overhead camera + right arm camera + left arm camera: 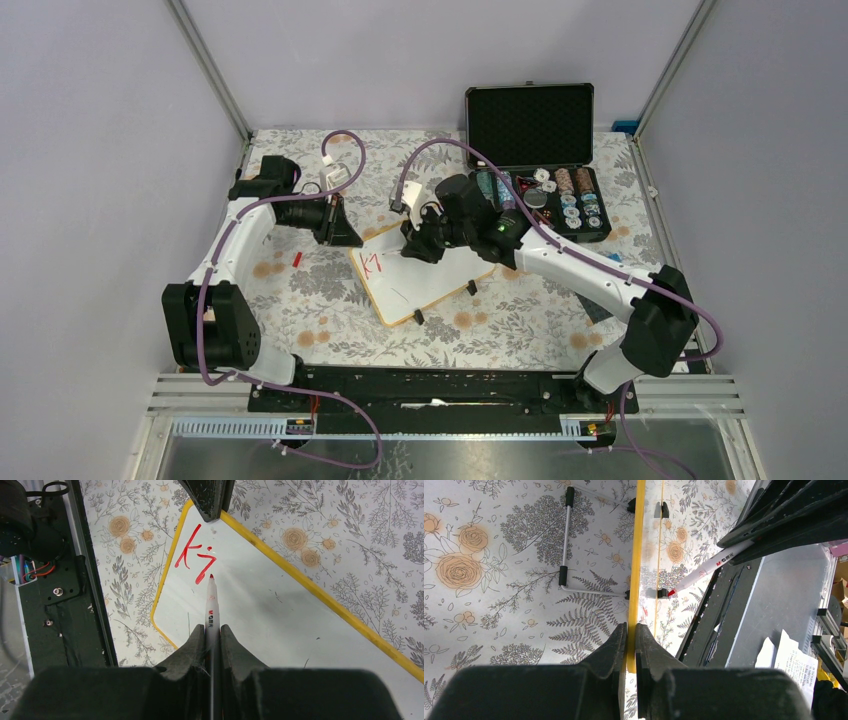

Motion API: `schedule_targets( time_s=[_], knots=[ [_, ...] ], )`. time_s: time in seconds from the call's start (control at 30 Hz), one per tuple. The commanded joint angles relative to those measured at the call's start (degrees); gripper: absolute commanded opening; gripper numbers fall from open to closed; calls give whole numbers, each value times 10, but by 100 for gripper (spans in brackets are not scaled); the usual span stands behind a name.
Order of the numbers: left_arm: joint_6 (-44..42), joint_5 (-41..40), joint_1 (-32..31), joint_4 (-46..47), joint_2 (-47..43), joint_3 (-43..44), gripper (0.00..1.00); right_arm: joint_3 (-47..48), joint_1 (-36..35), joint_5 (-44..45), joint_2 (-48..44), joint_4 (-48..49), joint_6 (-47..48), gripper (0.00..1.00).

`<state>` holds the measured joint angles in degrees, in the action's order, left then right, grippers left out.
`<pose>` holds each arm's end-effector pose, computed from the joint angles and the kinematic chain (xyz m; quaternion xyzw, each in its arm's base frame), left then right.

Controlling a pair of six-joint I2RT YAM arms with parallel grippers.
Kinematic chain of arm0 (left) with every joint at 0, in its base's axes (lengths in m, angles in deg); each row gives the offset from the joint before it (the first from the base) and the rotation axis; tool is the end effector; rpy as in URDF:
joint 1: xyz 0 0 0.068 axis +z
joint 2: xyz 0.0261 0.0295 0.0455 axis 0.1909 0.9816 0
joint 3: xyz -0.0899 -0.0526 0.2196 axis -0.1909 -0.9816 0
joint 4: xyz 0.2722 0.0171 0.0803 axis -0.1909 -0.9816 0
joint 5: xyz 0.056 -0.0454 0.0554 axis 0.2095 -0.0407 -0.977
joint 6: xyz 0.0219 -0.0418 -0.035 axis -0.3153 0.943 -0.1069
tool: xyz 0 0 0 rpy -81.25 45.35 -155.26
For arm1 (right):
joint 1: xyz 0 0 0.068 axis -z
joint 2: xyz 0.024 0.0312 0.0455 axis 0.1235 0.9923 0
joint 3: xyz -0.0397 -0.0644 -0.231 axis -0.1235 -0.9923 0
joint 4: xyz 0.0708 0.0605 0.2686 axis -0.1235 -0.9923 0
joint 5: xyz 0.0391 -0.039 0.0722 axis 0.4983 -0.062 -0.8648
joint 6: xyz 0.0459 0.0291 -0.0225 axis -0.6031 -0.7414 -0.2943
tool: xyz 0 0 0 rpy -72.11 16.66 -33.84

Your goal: Write a sentence on the whiteboard

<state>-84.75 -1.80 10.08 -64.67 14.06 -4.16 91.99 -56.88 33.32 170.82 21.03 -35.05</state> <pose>0.3048 -0.0411 0.2483 0.3068 0.8092 -0.4271 0.2620 0.2406 0.3081 0.2842 -0.5140 0.6729 0.3098 0.4325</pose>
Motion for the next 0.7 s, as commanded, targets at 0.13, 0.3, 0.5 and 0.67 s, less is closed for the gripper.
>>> schedule_targets(
  time_s=[0.13,0.3,0.5,0.67],
  knots=[
    [-12,1,-11,-5,-11,-12,0,1,1,-29,-1,30,-9,0],
    [-14,2,-11,-5,-11,-13,0,1,-2,-22,5,29,-7,0],
    [-13,2,-12,-4,-10,-11,0,6,-7,-6,19,30,-3,0],
    [-14,2,-13,-5,-11,-14,0,7,-6,7,22,37,0,0]
  ],
)
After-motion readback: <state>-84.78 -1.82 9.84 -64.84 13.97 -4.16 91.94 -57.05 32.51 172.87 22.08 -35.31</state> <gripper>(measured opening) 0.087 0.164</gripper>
